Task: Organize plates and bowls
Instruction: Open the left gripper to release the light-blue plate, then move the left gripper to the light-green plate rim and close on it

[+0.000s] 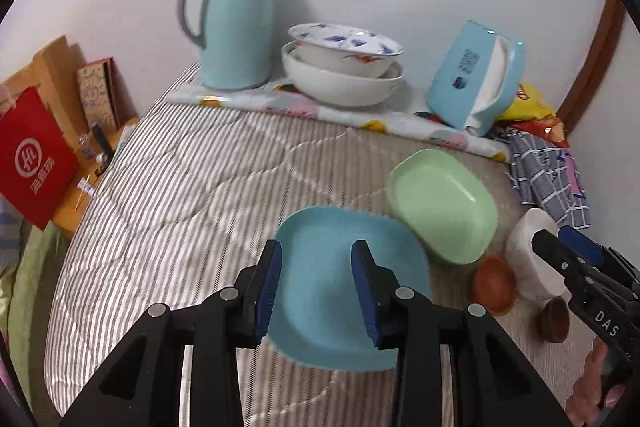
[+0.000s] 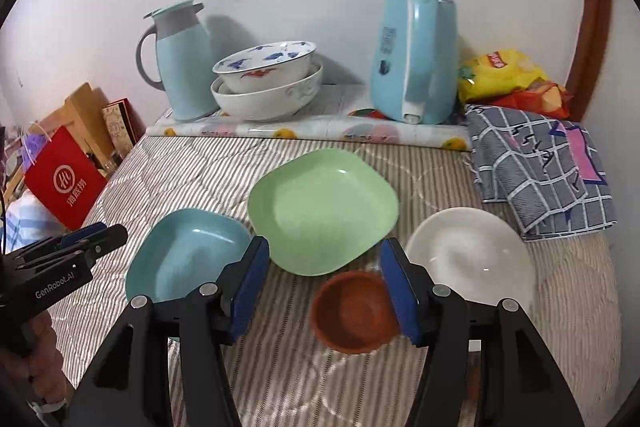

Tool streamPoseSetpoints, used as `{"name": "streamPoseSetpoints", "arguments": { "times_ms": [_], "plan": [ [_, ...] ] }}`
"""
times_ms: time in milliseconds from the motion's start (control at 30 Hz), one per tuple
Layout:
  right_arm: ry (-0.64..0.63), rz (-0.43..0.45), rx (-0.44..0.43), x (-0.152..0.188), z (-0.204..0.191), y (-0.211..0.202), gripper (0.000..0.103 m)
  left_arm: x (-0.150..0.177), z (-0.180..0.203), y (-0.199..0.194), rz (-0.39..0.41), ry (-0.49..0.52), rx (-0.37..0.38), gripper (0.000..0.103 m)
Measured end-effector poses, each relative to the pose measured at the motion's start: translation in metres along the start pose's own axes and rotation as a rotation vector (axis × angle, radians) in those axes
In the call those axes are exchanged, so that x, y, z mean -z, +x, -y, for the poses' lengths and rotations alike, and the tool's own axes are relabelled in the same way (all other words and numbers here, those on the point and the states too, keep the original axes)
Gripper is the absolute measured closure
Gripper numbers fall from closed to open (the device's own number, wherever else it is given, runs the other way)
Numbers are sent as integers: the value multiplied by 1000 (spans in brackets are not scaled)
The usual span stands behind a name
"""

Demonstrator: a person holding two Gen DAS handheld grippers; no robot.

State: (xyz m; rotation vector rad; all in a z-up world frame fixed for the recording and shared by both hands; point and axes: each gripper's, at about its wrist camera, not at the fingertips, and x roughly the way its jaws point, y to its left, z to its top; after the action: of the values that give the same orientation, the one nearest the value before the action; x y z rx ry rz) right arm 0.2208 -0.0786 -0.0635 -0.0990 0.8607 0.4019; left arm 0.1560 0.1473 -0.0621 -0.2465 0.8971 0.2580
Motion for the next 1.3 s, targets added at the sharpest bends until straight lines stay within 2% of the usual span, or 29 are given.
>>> {"name": "streamPoseSetpoints", "arguments": {
  "times_ms": [100,267,333,567,1033,1167,1300],
  "plan": [
    [-17,21,49,-3,7,-7,45,-7,13,-2,7,18,4,69],
    [-6,23,46,-11,21,-11,43,-16,26,0,15,18,11,69],
    [-1,25,60,-14,25,-11,34,-18,29,1,19,17,7,69],
    [-4,12,53,-23,31,-1,34,-28,39,13,15,35,-14,68],
    [33,-22,70,-38,42,34,34,-49,52,60,-49,31,66,68],
    [36,-43,68,-40,45,46,38,-52,57,75,-65,35,90,68],
    [43,-68,56,-43,50,62,47,-54,60,88,-82,42,96,68]
  ]
}}
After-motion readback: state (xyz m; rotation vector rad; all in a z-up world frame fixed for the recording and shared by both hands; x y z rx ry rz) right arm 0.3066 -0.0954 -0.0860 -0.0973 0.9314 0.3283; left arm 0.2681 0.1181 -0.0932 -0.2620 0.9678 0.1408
